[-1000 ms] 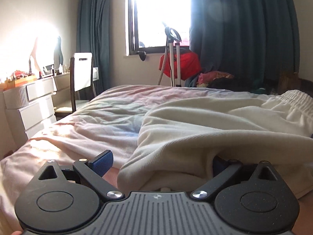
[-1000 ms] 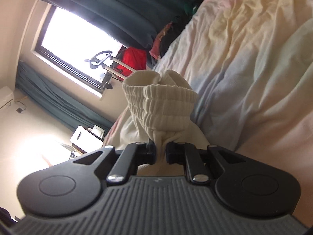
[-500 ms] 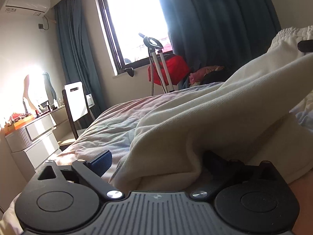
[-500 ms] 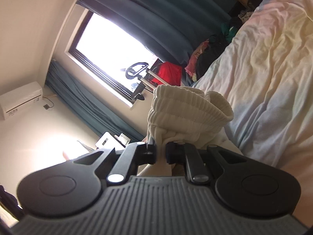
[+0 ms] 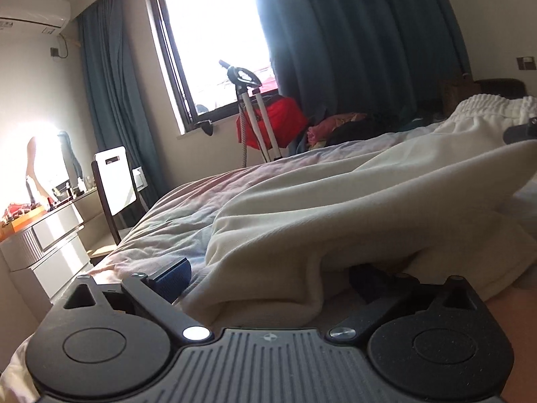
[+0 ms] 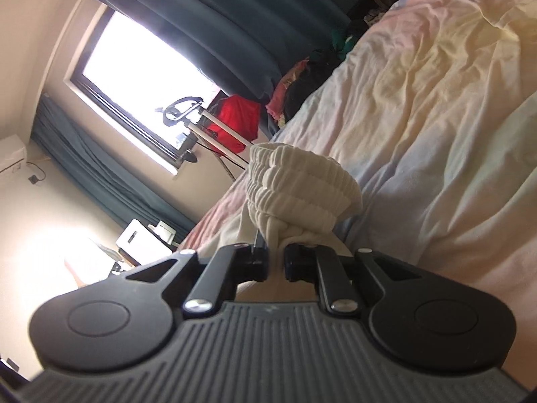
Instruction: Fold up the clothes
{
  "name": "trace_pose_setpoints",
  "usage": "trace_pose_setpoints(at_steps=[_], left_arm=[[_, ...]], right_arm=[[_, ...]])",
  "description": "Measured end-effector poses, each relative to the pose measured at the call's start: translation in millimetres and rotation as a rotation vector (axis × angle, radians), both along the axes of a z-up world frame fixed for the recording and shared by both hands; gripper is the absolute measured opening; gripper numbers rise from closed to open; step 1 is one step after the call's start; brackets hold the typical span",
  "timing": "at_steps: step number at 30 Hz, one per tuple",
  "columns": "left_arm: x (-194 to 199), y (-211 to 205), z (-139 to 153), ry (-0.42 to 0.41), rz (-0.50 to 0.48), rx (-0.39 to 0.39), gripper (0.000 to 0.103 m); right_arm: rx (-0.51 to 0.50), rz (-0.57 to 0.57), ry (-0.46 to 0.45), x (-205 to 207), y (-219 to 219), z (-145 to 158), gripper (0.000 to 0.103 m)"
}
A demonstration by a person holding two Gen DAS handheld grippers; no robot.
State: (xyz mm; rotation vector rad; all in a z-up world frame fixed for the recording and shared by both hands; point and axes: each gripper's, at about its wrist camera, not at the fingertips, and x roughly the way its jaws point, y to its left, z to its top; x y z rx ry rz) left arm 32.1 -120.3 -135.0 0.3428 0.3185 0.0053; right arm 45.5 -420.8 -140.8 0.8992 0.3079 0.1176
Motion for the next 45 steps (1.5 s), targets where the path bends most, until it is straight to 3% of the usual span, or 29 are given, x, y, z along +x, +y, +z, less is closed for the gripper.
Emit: trace_pose_setpoints(at_steps=[2, 6, 10, 15, 16, 18, 19, 20, 26, 30, 34, 37, 42, 45], left_arm=[[4, -1, -4, 0.010, 0.030, 0.013, 0.103], [23, 29, -2, 0.082, 0.200, -0.084, 0.103], [28, 74, 9, 0.104, 0.306, -0.315, 0.103], [26, 77, 13, 0.107, 0.313, -0.334, 0.103], [26, 79, 13, 0.115, 0.315, -0.350, 0.103], [27, 84, 14, 0.135, 0.327, -0.385, 0.103], [28, 88, 13, 0.147, 0.339, -0.411, 0.103], [30, 92, 12, 0.159, 0.347, -0.441, 0.103], [31, 98, 10, 0.187, 0.364, -0.492, 0.103], [31, 98, 9, 0.197, 0.364, -0.500, 0.103], [32, 98, 9, 0.215, 0.365, -0.513, 0.103], [32, 100, 8, 0.225, 0.374, -0.534, 0.103], [34, 105, 6, 0.239, 0.400, -0.571, 0.103], [35, 107, 6, 0.246, 0.403, -0.582, 0.103]], right_arm=[[0.004, 0.019, -0.077, -5, 1, 12, 0.012], [-0.011, 0.028, -0.147, -11, 2, 27, 0.012], [-0.013, 0.008, -0.038, -3, -2, 15, 0.012], [-0.048, -0.004, 0.109, 7, -3, -6, 0.015], [-0.046, 0.001, 0.131, 9, -4, -10, 0.019], [-0.026, 0.001, 0.181, 11, -4, -19, 0.039], [-0.032, -0.016, 0.214, 12, -4, -22, 0.068], [-0.033, -0.027, 0.239, 13, -4, -25, 0.086], [0.059, 0.083, 0.188, 19, 2, -37, 0.087], [-0.056, 0.116, 0.221, 28, 16, -38, 0.086], [-0.028, 0.139, 0.268, 36, 14, -50, 0.087], [0.005, 0.166, 0.214, 33, 15, -41, 0.087], [0.121, 0.209, -0.025, 17, 8, -17, 0.087], [0.092, 0.230, -0.006, 22, 12, -17, 0.087]])
